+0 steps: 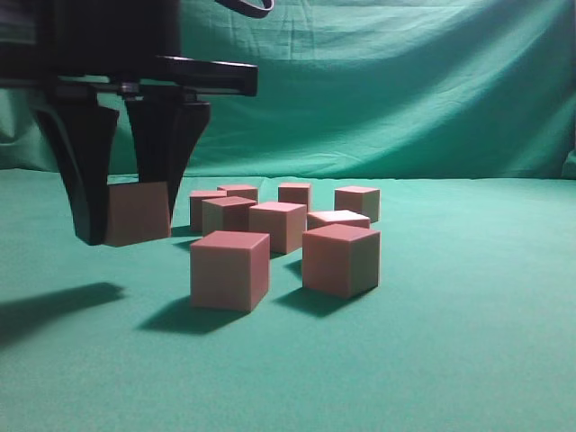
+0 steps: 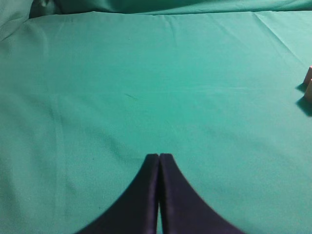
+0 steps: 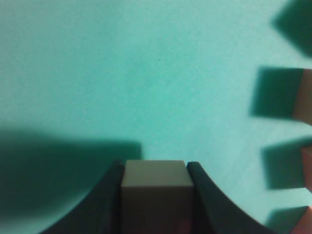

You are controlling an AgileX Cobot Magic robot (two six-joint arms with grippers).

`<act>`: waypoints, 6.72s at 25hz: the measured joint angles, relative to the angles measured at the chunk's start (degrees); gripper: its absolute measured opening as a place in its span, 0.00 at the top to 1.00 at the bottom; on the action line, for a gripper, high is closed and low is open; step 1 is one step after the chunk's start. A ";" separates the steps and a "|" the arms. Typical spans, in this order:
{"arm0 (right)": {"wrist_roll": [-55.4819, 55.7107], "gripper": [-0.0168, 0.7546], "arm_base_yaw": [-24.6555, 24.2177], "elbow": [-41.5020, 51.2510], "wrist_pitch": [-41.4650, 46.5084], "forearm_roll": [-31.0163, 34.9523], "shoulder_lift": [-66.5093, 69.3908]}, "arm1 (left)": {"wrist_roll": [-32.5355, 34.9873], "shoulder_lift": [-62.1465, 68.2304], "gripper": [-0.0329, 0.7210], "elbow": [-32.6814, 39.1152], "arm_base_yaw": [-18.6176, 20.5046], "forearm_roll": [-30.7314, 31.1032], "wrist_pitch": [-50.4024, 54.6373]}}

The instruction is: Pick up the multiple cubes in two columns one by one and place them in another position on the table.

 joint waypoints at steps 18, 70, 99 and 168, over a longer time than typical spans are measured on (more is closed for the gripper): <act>-2.01 0.65 -0.77 2.75 -3.48 1.70 0.00 | 0.00 0.00 0.96 0.00 0.00 0.00 0.00; -0.55 0.15 -1.32 2.75 -2.88 3.79 0.48 | 0.00 0.00 0.96 0.00 0.00 0.00 0.00; 4.60 0.98 -1.10 -2.98 -2.73 -0.92 -19.64 | 0.00 0.00 0.96 0.00 0.00 0.00 0.00; -8.23 0.98 -47.01 91.82 -53.91 7.27 -121.81 | 0.00 0.00 0.96 0.00 0.00 0.00 0.00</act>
